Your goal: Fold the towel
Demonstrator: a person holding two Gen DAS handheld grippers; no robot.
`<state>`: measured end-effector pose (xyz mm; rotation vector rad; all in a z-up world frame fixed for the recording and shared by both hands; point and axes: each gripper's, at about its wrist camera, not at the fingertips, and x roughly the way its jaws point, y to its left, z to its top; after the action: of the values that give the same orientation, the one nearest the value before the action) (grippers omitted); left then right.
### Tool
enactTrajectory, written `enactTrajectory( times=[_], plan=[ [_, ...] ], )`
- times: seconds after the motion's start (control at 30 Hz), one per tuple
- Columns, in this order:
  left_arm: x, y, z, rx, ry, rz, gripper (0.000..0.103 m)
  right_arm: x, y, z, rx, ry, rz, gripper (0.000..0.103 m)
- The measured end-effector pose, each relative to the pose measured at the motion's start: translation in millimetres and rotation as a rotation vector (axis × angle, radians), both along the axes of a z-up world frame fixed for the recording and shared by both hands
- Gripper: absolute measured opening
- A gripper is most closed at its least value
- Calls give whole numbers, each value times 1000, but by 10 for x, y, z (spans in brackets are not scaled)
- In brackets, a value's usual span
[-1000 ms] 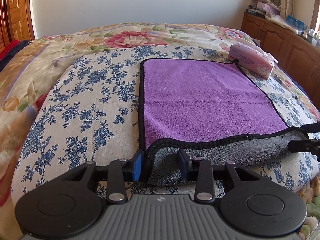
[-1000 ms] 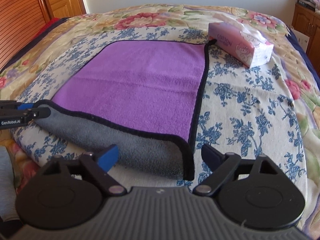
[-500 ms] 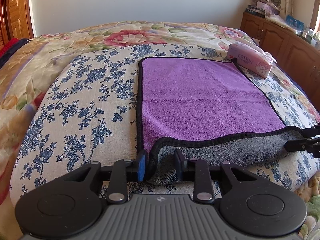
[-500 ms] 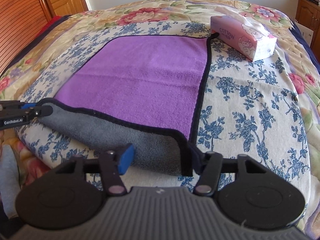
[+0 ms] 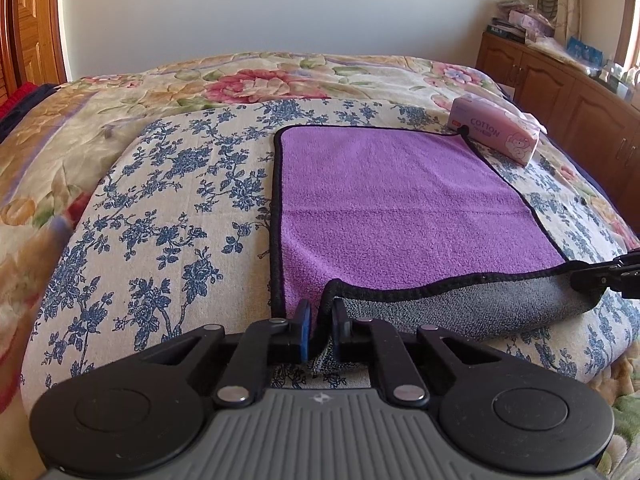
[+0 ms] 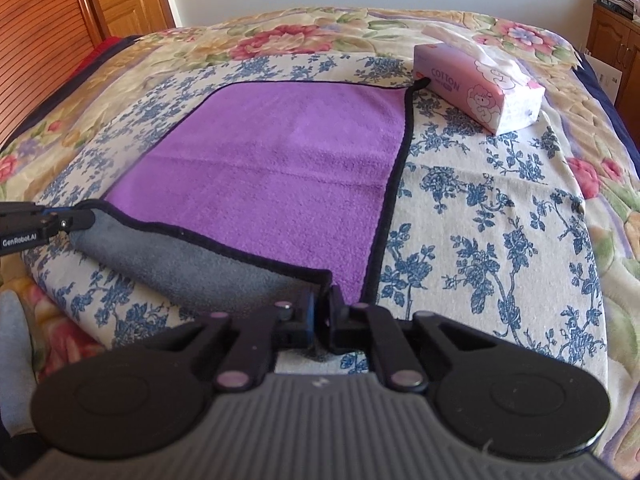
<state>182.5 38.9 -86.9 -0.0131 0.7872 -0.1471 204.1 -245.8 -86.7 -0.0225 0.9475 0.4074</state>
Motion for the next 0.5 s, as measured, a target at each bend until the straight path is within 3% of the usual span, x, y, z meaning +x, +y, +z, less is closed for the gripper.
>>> enactTrajectory(
  times=[0.5],
  plan=[
    [-33,6,98,-22,-48,0,7,-1,-39,104,30,-65,-19,5]
  ],
)
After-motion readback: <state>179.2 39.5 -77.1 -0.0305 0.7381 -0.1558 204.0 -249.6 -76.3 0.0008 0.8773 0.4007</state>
